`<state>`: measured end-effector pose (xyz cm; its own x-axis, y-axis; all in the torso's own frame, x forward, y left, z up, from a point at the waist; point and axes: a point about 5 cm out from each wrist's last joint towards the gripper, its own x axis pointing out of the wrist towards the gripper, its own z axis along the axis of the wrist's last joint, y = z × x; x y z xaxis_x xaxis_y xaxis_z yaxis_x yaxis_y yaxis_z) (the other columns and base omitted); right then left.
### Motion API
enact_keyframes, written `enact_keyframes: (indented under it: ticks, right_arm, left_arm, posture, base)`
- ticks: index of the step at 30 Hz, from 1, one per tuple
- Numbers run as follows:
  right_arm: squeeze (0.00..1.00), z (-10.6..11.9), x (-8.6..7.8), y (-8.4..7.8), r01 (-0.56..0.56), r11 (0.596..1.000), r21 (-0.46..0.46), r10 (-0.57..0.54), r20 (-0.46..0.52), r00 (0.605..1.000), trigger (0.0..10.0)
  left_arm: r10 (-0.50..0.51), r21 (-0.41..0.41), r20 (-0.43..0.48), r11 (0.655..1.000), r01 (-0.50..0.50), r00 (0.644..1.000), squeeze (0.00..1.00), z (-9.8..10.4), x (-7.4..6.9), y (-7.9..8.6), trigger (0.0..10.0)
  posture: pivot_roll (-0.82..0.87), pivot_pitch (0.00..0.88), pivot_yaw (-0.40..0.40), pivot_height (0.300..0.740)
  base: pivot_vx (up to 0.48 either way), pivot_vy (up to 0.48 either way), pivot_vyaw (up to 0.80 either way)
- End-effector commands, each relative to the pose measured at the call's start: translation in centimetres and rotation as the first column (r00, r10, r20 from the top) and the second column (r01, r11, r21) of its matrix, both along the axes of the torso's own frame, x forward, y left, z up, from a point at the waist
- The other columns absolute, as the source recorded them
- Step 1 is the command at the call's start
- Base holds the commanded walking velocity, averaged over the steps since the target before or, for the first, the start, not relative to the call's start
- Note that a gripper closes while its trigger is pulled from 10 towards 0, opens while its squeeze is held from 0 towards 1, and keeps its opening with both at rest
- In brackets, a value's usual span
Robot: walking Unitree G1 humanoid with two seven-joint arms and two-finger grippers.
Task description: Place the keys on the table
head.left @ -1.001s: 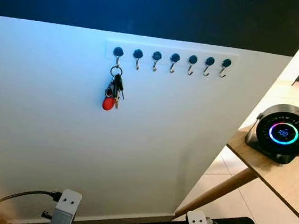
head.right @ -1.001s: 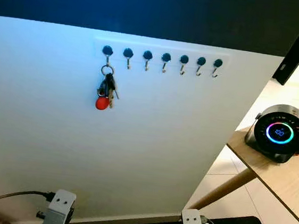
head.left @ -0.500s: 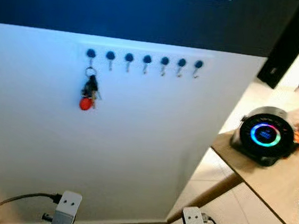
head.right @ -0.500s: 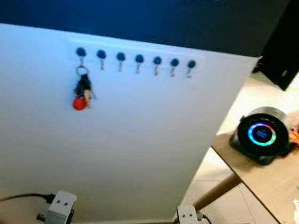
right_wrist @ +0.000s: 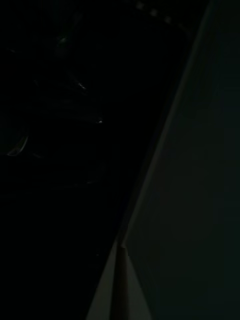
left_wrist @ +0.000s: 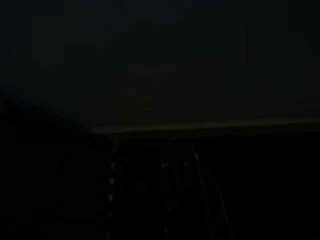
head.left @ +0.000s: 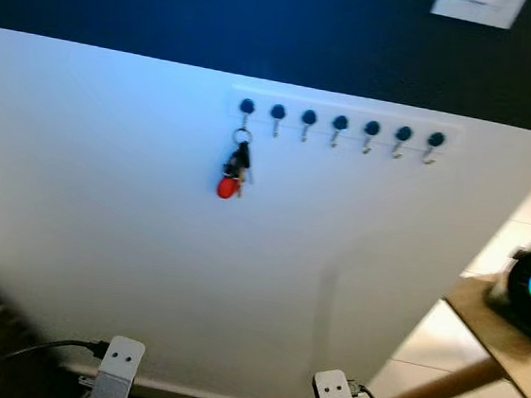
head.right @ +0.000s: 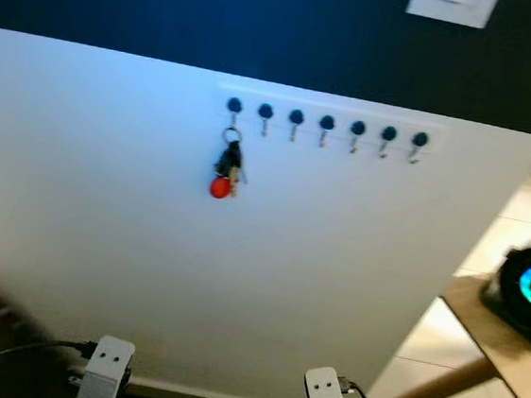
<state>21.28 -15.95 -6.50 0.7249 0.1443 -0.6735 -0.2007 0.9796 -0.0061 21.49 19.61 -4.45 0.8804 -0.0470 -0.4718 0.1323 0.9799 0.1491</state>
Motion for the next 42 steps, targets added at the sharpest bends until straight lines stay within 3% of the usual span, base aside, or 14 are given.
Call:
enact_keyframes:
  ticks: [1,10,42]
  right_arm:
    - [0.00,-0.19,-0.31,-0.07,0.004,1.000,-0.003,-0.004,-0.012,1.000,10.0]
    - [0.00,-0.22,-0.36,-0.09,0.008,1.000,-0.006,-0.008,-0.011,1.000,10.0]
    - [0.00,0.06,0.04,-0.87,0.068,0.998,0.008,-0.068,0.003,0.998,10.0]
  left_arm:
    - [0.001,-0.001,-0.018,1.000,-0.001,1.000,0.00,-0.23,-0.22,-0.04,10.0]
    - [-0.007,-0.006,-0.022,1.000,0.007,1.000,0.00,-0.26,-0.33,0.01,10.0]
    - [0.001,0.018,-0.021,1.000,0.000,1.000,0.00,-0.12,0.08,-0.06,10.0]
  posture:
    - [0.13,0.001,-0.079,0.740]
    - [0.14,0.007,-0.076,0.740]
    - [0.13,0.034,-0.080,0.740]
  base:
    - [0.000,0.000,0.80]
    - [0.000,0.000,0.76]
    - [0.000,-0.009,0.00]
